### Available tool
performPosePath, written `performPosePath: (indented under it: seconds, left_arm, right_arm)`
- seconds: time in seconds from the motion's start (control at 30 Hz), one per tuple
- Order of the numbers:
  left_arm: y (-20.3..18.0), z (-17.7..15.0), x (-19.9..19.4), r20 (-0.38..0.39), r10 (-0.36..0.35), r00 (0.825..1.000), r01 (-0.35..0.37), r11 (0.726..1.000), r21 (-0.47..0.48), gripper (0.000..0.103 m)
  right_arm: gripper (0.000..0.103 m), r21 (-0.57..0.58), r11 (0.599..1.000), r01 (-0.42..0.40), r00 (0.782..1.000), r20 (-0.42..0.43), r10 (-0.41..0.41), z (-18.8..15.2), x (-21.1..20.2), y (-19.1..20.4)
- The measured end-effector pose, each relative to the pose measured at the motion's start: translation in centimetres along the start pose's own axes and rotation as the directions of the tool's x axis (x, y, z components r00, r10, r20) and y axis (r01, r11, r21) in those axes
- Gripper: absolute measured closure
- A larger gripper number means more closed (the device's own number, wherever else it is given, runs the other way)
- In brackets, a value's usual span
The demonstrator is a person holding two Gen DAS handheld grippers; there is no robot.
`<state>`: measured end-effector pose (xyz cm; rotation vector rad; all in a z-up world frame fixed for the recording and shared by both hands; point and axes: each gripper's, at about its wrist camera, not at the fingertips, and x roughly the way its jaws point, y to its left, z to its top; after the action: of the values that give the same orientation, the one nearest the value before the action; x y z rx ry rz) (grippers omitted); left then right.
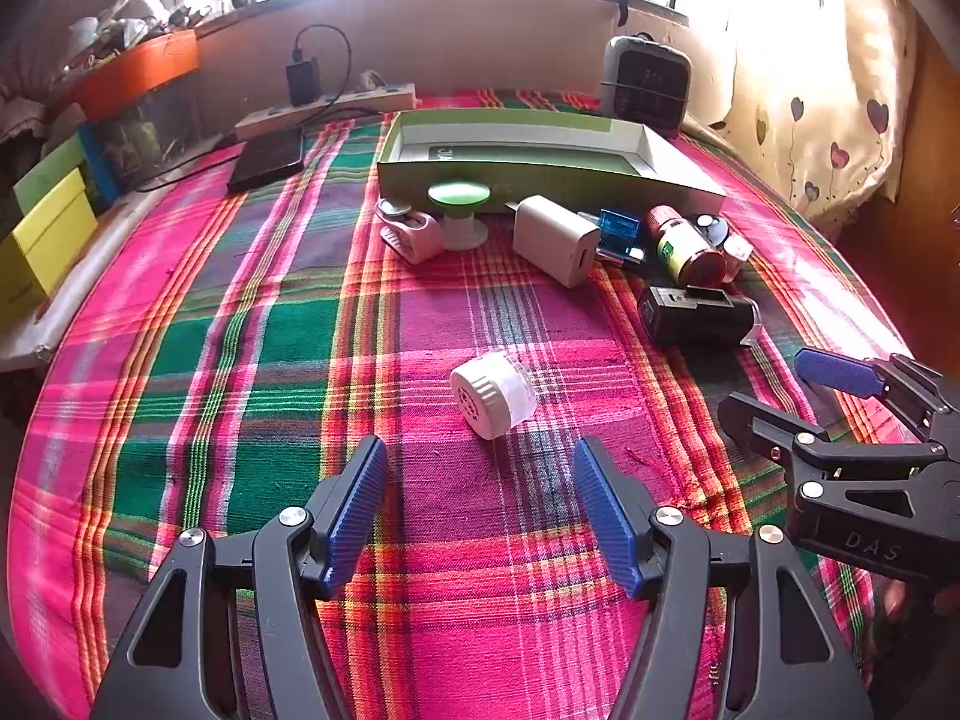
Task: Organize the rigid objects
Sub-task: 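Grasp the white round cylinder with the left gripper while the right gripper grasps the black rectangular device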
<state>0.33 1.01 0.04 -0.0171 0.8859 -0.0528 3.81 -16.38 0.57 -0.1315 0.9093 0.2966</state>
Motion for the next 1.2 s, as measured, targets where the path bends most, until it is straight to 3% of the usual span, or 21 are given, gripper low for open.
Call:
performPosePath:
  seconds: [0.23,0.6,0.77,0.97,1.2]
  left_arm:
    - [1.2,0.4,0.0,0.007,-0.067,0.998,0.068,0.997,-0.045,0.039]
    - [0.9,2.0,1.5,-0.015,-0.025,1.0,0.026,0.999,0.024,0.039]
    - [1.4,2.5,2.0,-0.028,-0.003,1.0,0.004,0.999,0.047,0.039]
    - [2.3,2.7,2.2,-0.031,0.004,1.0,-0.002,0.999,0.05,0.039]
    - [2.4,3.2,2.4,-0.042,-0.009,0.999,0.01,0.999,0.038,0.039]
  right_arm:
    - [0.027,-0.063,0.994,-0.092,0.996,0.001,0.093,0.6,0.3,-0.3]
    - [0.027,-0.163,0.975,-0.149,0.988,0.025,0.156,3.0,1.4,-0.4]
    - [0.027,-0.202,0.959,-0.2,0.979,-0.012,0.202,3.7,2.2,-0.2]
    - [0.027,-0.153,0.93,-0.333,0.943,-0.05,0.33,3.5,2.1,-0.5]
    - [0.027,-0.165,0.914,-0.371,0.929,-0.073,0.364,2.9,1.8,-0.5]
